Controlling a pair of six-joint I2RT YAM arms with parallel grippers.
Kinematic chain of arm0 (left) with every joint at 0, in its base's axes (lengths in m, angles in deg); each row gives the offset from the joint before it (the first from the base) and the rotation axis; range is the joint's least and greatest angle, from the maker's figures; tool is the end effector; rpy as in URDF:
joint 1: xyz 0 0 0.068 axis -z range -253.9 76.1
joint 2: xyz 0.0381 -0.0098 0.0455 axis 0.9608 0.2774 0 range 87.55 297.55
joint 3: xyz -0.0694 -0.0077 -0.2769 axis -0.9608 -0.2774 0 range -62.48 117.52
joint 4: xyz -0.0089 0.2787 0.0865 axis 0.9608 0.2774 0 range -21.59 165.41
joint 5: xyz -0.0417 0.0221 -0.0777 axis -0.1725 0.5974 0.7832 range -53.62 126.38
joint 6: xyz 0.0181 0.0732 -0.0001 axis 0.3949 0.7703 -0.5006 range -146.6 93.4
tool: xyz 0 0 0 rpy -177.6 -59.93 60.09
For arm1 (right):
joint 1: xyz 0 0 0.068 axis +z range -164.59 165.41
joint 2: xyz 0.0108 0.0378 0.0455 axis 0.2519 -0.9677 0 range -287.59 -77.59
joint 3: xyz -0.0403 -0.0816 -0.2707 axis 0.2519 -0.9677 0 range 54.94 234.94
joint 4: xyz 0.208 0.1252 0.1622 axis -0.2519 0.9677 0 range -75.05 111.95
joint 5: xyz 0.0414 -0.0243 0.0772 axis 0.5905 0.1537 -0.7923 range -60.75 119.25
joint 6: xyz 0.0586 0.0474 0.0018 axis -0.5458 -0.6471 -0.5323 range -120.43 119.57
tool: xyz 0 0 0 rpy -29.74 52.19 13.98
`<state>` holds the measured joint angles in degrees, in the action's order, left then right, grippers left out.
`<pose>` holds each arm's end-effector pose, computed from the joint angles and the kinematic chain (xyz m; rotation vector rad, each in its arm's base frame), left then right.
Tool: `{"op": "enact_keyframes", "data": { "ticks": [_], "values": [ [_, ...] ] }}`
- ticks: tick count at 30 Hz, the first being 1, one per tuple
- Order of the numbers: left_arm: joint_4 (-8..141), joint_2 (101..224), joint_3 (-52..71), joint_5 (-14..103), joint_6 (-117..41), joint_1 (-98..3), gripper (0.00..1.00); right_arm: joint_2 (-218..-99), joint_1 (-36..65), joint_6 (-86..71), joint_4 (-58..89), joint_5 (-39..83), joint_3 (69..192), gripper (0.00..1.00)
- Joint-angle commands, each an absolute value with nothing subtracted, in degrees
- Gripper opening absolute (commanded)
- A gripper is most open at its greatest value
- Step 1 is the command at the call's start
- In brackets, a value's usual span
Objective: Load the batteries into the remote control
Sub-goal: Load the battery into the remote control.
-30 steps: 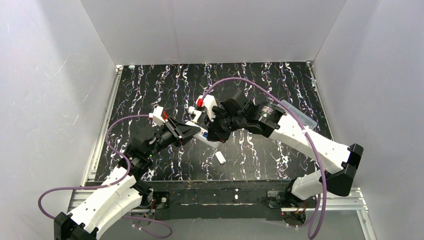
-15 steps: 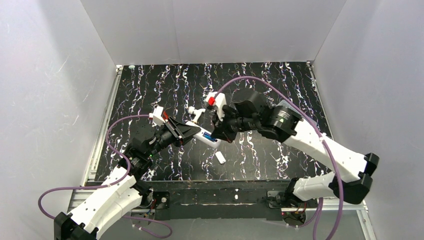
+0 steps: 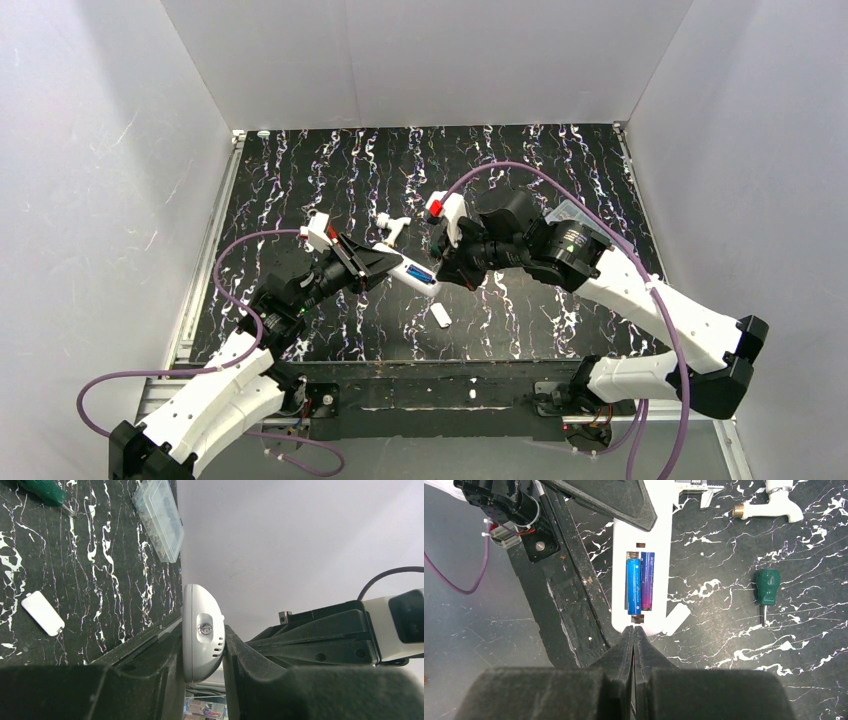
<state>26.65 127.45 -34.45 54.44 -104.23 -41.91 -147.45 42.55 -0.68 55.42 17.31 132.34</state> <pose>0.1656 -0.1268 0.3600 -0.1662 1.2697 -1.8575 0.1550 0.2641 0.3956 -1.1783 1.9078 0.7900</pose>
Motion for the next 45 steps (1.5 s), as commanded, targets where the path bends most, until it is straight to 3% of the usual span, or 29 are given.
{"op": "enact_keyframes", "data": {
  "ticks": [1,45],
  "values": [
    [22.08,126.76,-31.19,56.15,-104.41,-41.99,0.0,-147.83,41.88,-1.31,52.85,16.31,132.65,0.03],
    [22.24,126.13,-31.41,56.05,-104.39,-41.99,0.0,-151.5,41.39,-2.18,51.38,13.74,134.44,0.03]
  ]
}}
